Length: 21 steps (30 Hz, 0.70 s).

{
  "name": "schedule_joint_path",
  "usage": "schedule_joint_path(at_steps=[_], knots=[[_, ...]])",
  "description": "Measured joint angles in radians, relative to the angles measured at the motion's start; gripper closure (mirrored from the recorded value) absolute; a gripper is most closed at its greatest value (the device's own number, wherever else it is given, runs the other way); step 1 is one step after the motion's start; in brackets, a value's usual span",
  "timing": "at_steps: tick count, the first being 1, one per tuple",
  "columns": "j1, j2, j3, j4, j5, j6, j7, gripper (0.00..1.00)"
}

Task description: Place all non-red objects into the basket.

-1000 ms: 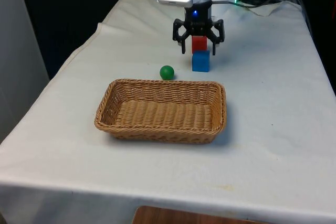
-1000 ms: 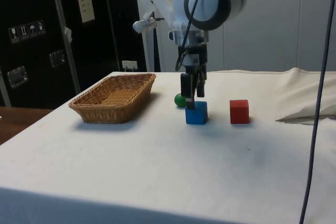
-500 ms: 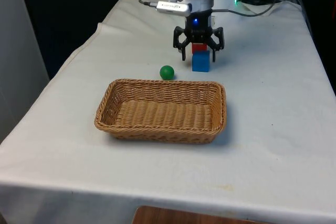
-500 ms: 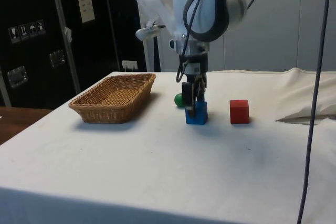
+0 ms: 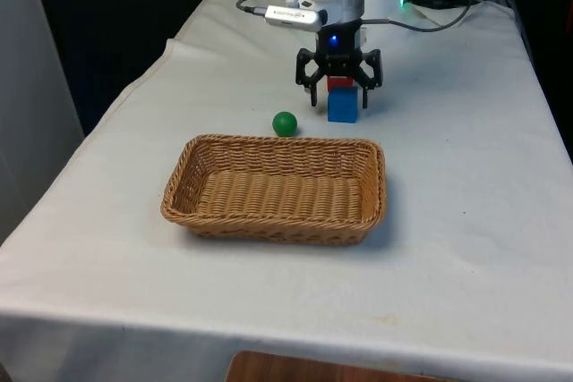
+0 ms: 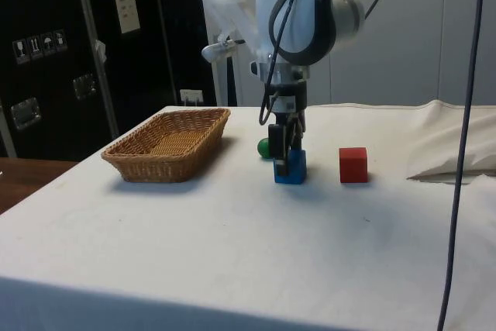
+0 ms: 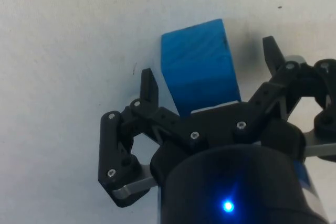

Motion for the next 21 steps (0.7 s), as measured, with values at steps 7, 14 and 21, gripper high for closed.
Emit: schedule_joint_path(at_steps=[7,14,21], knots=[[0.0,0.0,0.0,0.0,-0.001,0.0,0.0,0.31],[0.0,0.0,0.0,0.0,-0.001,0.0,0.0,1.0],[0.0,0.0,0.0,0.0,-0.001,0.0,0.0,0.99]])
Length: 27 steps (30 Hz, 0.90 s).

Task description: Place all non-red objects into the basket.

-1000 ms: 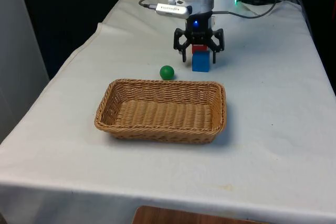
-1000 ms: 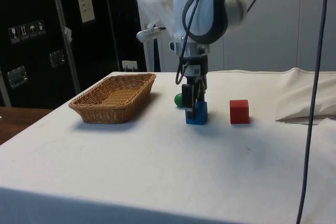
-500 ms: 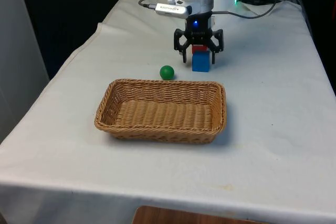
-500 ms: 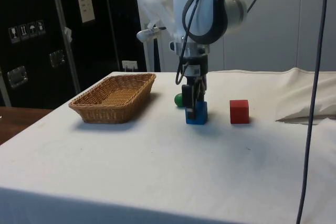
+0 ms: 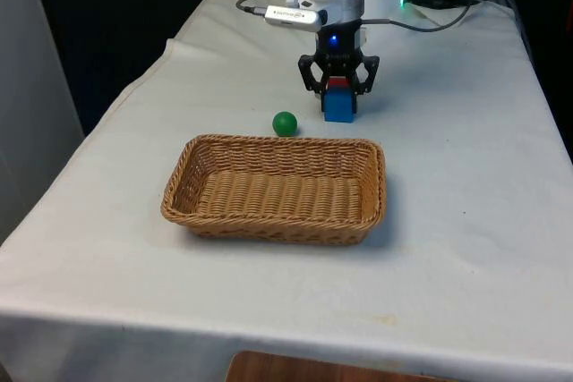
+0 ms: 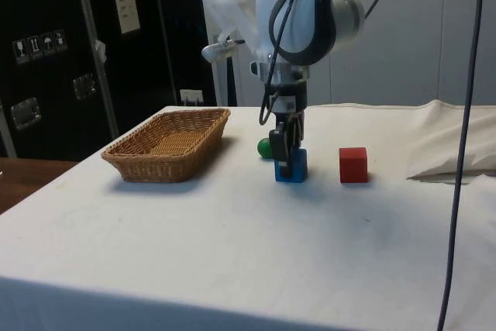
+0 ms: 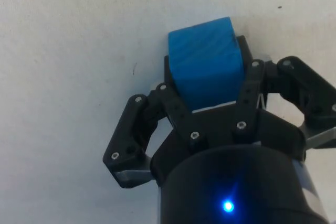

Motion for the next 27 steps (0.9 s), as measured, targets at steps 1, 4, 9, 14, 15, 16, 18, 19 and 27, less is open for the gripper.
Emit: schedule_joint_path(at_steps=[1,4,9,14,15,16,18,19,27], knots=[[0.0,0.0,0.0,0.0,0.0,0.0,0.0,0.99],[0.0,-0.003,0.0,0.0,0.0,0.0,0.0,0.99],[0.0,-0.046,-0.005,-0.015,0.0,-0.019,0.0,0.99],[0.0,-0.11,-0.011,-0.035,-0.005,-0.052,0.0,0.99],[0.0,-0.122,-0.012,-0.037,-0.007,-0.06,0.0,0.99],[0.0,-0.134,-0.014,-0.039,-0.009,-0.07,0.001,0.99],[0.0,-0.155,-0.017,-0.041,-0.015,-0.087,0.003,0.99],[0.0,-0.165,-0.018,-0.042,-0.018,-0.095,0.004,0.99],[-0.001,-0.227,-0.026,-0.042,-0.04,-0.145,0.014,0.99]])
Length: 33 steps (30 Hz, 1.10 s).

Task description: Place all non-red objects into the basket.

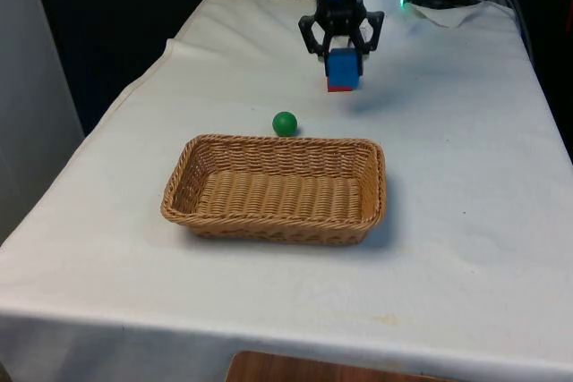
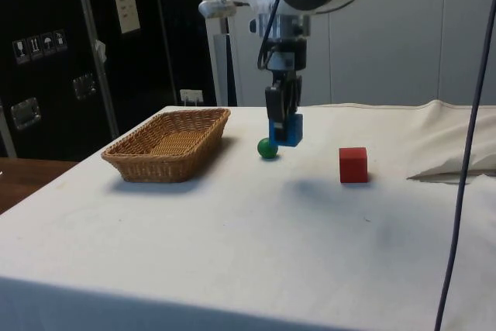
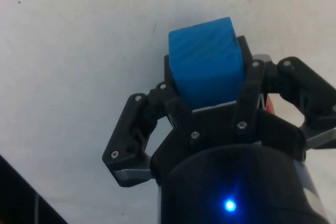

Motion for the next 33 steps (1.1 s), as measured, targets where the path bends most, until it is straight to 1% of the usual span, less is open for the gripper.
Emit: schedule_joint_path(at_steps=[1,8,10,11,14,21,29,30,32,33], knots=[[0.0,-0.017,-0.002,0.0,-0.011,-0.015,0.007,0.99],[-0.002,-0.062,-0.007,0.004,-0.039,-0.057,0.023,0.99],[-0.003,-0.084,-0.009,0.007,-0.054,-0.08,0.032,0.99],[-0.003,-0.084,-0.009,0.007,-0.054,-0.08,0.032,0.99],[-0.004,-0.107,-0.01,0.013,-0.064,-0.108,0.038,0.99],[-0.006,-0.132,-0.01,0.028,-0.077,-0.145,0.043,0.99],[-0.007,-0.146,-0.01,0.043,-0.08,-0.17,0.043,0.99],[-0.007,-0.154,-0.01,0.049,-0.085,-0.183,0.044,0.99],[-0.008,-0.158,-0.01,0.053,-0.09,-0.19,0.047,0.99],[-0.008,-0.163,-0.01,0.064,-0.1,-0.207,0.054,0.99]])
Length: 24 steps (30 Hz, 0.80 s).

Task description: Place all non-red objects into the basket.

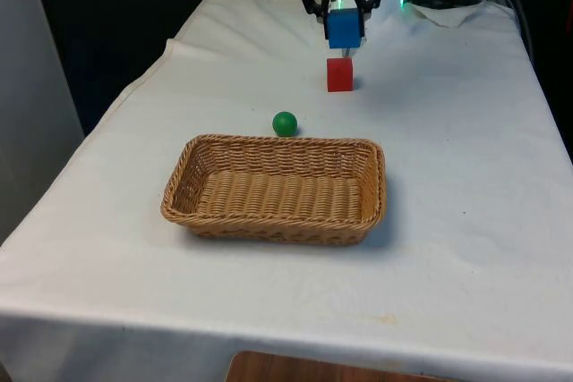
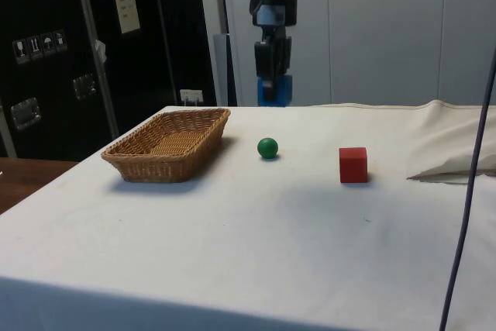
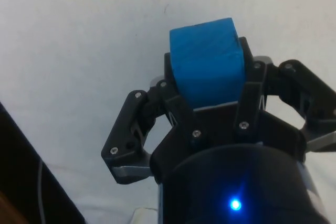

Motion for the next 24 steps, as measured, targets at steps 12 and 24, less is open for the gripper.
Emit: schedule_joint_path(at_steps=[12,24], knots=[[0.0,0.035,0.001,0.108,-0.017,-0.083,0.017,0.99],[0.001,0.098,0.006,0.219,-0.017,-0.135,0.029,0.99]])
